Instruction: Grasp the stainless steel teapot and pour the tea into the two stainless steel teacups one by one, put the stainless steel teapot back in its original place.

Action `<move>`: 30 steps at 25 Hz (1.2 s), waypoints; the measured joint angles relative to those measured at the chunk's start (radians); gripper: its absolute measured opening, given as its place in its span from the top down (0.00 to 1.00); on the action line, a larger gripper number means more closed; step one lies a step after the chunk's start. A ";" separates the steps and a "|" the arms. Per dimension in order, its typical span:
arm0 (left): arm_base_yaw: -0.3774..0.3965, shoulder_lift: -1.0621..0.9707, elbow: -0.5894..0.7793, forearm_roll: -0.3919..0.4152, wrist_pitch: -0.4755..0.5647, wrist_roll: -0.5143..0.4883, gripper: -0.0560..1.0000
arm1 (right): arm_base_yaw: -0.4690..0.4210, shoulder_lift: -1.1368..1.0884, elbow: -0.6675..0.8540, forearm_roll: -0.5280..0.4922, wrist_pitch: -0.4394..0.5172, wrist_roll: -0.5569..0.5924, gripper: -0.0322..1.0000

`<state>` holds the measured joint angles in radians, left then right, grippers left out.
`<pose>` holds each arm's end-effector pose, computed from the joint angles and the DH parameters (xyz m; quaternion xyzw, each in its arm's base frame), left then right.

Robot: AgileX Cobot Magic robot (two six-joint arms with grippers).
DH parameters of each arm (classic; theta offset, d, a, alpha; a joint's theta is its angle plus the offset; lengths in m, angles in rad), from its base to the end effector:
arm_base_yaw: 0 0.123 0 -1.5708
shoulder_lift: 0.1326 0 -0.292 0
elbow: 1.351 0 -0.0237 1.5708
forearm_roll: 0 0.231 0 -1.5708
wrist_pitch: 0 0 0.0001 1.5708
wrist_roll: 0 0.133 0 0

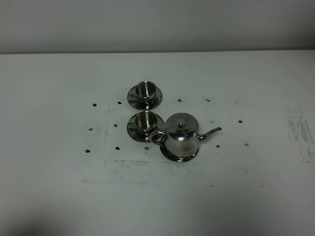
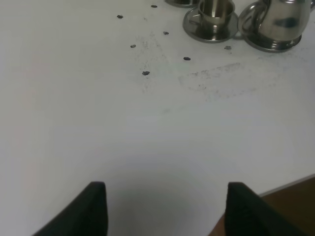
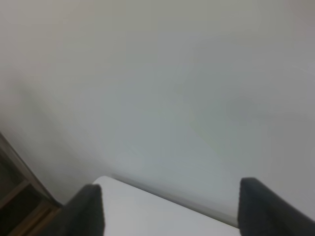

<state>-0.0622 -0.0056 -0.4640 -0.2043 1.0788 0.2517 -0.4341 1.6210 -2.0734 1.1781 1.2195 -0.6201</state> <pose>0.0064 -0.0242 0.2378 0.1379 0.8500 -0.0543 0.5055 0.3233 -0.0227 0.5316 -0.1217 0.7422 0.2978 0.5879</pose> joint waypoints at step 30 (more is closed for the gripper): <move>0.000 0.000 0.000 0.000 0.000 0.000 0.45 | 1.201 0.346 0.000 -1.466 -0.002 0.357 0.45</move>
<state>-0.0622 -0.0056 -0.4640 -0.2043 1.0788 0.2517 0.7669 1.9669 -2.0734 -0.2874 1.2178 -0.2628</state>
